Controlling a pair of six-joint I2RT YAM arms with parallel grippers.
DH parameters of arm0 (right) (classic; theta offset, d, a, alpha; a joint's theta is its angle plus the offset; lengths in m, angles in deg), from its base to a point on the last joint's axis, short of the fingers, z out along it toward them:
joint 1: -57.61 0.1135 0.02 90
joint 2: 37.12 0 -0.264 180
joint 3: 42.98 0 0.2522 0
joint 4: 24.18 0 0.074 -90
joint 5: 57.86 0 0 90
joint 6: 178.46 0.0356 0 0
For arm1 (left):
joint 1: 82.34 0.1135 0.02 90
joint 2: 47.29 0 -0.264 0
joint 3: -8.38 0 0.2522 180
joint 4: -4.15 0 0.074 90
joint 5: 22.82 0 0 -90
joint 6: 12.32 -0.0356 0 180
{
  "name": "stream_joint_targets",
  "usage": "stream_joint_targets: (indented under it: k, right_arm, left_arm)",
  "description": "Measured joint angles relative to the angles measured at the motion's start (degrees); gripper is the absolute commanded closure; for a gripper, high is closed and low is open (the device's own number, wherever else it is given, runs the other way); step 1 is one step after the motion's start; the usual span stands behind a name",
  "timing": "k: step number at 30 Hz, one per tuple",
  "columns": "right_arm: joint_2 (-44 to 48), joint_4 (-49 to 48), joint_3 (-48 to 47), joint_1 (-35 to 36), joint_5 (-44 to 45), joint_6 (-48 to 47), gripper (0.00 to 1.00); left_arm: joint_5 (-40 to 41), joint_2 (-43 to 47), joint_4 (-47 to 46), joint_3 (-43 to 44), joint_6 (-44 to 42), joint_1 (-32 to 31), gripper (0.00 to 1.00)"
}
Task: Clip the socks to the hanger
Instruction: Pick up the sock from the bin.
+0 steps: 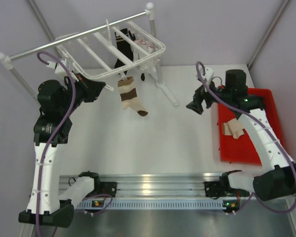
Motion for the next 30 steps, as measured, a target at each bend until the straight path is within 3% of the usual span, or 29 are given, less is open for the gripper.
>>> stream_joint_targets:
  k: [2,6,8,11,14,18,30]
  right_arm:
    - [2.75,6.43,2.03,-7.96,-1.95,-6.80,0.20]
    - [3.37,21.92,3.13,-24.68,-3.37,-29.83,0.31]
    - [0.79,29.86,2.43,-31.12,-3.23,-40.83,0.38]
    - [-7.67,38.34,-1.03,-37.77,-1.99,-58.14,0.40]
    - [-15.15,40.92,-3.17,-40.26,0.72,-69.59,0.40]
    - [-20.22,43.36,-3.23,-39.36,4.48,-78.16,0.39]
    - [-28.79,36.30,1.70,-35.78,9.55,-81.64,0.34]
  left_arm:
    - [-0.22,-0.09,-0.02,0.00,0.00,0.00,1.00]
    - [-0.42,-0.09,-0.04,-0.02,0.02,0.00,1.00]
    - [-0.42,-0.09,-0.07,-0.02,0.07,0.00,1.00]
    - [-0.44,-0.04,-0.20,-0.11,0.28,0.00,1.00]
    - [-0.55,0.02,-0.48,-0.35,0.50,0.00,1.00]
    - [-0.57,0.00,-0.48,-0.46,0.87,0.00,1.00]
    - [-0.57,-0.37,-0.83,-0.68,1.25,0.02,1.00]
